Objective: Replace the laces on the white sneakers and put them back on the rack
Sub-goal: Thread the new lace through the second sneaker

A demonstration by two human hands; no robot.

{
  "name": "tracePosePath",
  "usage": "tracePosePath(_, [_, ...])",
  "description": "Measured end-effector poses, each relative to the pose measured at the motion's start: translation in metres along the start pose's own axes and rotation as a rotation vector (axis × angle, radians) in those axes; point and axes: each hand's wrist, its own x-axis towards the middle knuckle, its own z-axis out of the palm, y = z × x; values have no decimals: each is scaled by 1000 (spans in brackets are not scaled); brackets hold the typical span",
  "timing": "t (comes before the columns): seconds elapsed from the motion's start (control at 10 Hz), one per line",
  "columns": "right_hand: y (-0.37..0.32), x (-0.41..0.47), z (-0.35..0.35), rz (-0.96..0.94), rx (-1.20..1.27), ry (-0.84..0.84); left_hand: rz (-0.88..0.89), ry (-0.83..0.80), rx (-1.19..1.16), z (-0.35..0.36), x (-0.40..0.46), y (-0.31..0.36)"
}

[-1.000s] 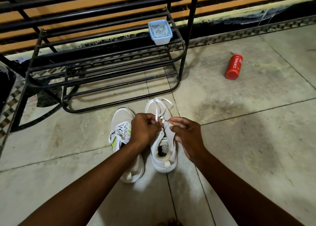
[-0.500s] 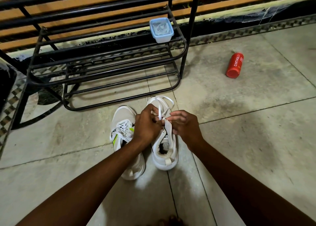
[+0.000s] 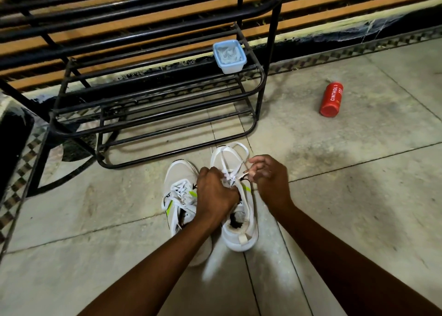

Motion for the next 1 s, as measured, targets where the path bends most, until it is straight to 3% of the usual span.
tracePosePath(0.1, [-12, 12, -8, 269, 535, 56, -24, 17, -28, 5, 0, -3])
tracePosePath(0.2, [-16, 29, -24, 199, 391, -71, -37, 1, -71, 6, 5, -7])
tracePosePath(0.3, [-16, 37, -40, -380, -448, -396, -51, -56, -53, 4, 10, -6])
tracePosePath(0.4, [-11, 39, -39, -688, -989, -678, -49, -74, -64, 4, 8, -4])
tracePosePath(0.5, [-15, 40, -34, -736, -910, -293, -39, -79, -65, 4, 7, -6])
tracePosePath(0.6, [-30, 26, -22, -240, -97, 54, -66, -83, -100, 4, 6, -6])
tracePosePath(0.7, [-33, 11, -14, 324, 621, -76, -62, -85, -123, 2, 5, -5])
tracePosePath(0.8, [-17, 14, -35, -163, -337, -391, -80, -79, -111, 1, 3, -3])
tracePosePath(0.9, [-4, 28, -50, -455, -1005, -629, -96, -78, -117, -1, 1, -1])
tracePosePath(1.0, [-17, 32, -49, -451, -949, -590, -101, -103, -134, -2, -1, 0])
